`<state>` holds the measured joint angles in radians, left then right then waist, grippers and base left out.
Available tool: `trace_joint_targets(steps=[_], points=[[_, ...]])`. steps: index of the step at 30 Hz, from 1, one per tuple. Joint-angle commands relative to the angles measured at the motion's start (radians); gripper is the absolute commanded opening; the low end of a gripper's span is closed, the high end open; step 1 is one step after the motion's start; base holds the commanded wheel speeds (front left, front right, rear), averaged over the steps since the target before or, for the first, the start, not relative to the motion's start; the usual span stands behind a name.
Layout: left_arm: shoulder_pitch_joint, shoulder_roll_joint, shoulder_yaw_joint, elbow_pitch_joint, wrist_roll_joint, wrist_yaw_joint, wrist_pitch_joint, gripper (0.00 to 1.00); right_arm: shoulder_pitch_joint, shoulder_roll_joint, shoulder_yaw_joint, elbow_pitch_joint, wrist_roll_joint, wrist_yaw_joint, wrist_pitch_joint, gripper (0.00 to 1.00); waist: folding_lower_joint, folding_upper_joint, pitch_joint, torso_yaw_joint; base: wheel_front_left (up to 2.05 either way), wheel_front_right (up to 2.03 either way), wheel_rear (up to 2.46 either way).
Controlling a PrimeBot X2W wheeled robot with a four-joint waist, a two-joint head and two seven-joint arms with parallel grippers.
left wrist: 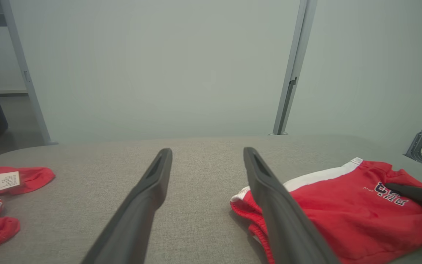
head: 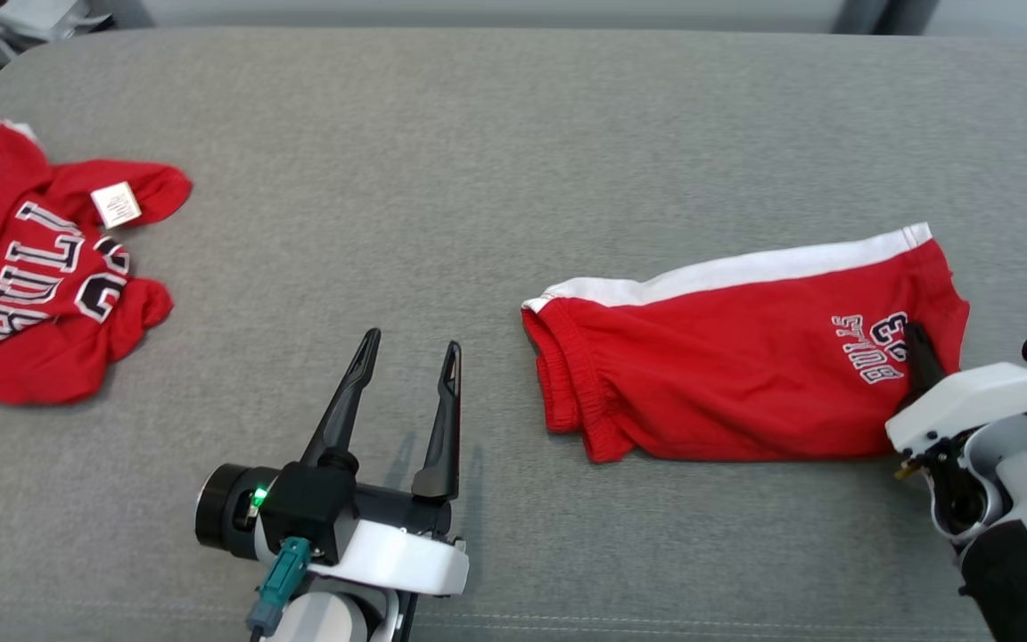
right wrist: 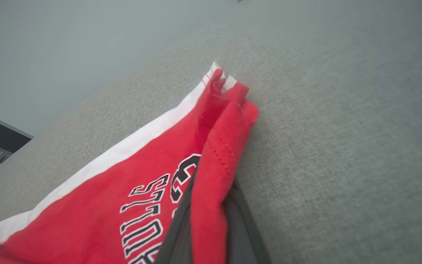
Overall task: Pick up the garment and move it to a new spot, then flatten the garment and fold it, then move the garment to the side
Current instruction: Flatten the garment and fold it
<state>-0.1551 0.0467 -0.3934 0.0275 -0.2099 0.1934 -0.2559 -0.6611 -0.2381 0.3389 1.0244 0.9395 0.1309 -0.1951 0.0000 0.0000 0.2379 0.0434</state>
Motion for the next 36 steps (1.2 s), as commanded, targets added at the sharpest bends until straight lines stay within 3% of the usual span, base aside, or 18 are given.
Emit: trace_joint_targets(steps=[1,11,26,28,32,36], points=[[0.004,0.004,0.040,-0.022,0.020,-0.007,-0.006,1.00,0.034,0.003,0.019,-0.015,-0.011,0.000,-0.034,0.00,0.0000,0.0000,-0.030,-0.044,0.00,0.00,0.00],[0.020,0.004,0.055,-0.016,0.028,-0.020,-0.006,1.00,0.094,0.003,-0.008,0.017,-0.072,0.000,-0.066,0.00,0.0000,0.0000,-0.065,-0.099,0.00,0.00,0.00],[0.046,0.004,0.045,-0.003,0.027,-0.030,-0.006,1.00,0.179,0.032,-0.180,-0.013,-0.189,0.000,-0.067,0.00,0.0000,0.0000,-0.101,-0.095,0.00,0.00,0.00],[0.047,0.004,0.043,-0.002,0.027,-0.030,-0.006,1.00,0.180,0.036,-0.193,0.000,-0.206,0.000,-0.067,1.00,0.0000,0.0000,-0.106,-0.095,0.00,0.00,0.00],[0.052,0.004,0.043,-0.006,0.031,-0.028,-0.006,1.00,0.186,0.028,-0.213,-0.008,-0.260,0.000,-0.067,1.00,0.0000,0.0000,-0.114,-0.099,0.00,0.00,0.00],[0.068,0.004,0.058,-0.008,0.030,-0.024,-0.006,1.00,0.202,0.004,-0.223,-0.064,-0.396,0.000,-0.067,1.00,0.0000,0.0000,-0.125,-0.122,0.00,0.00,0.00]])
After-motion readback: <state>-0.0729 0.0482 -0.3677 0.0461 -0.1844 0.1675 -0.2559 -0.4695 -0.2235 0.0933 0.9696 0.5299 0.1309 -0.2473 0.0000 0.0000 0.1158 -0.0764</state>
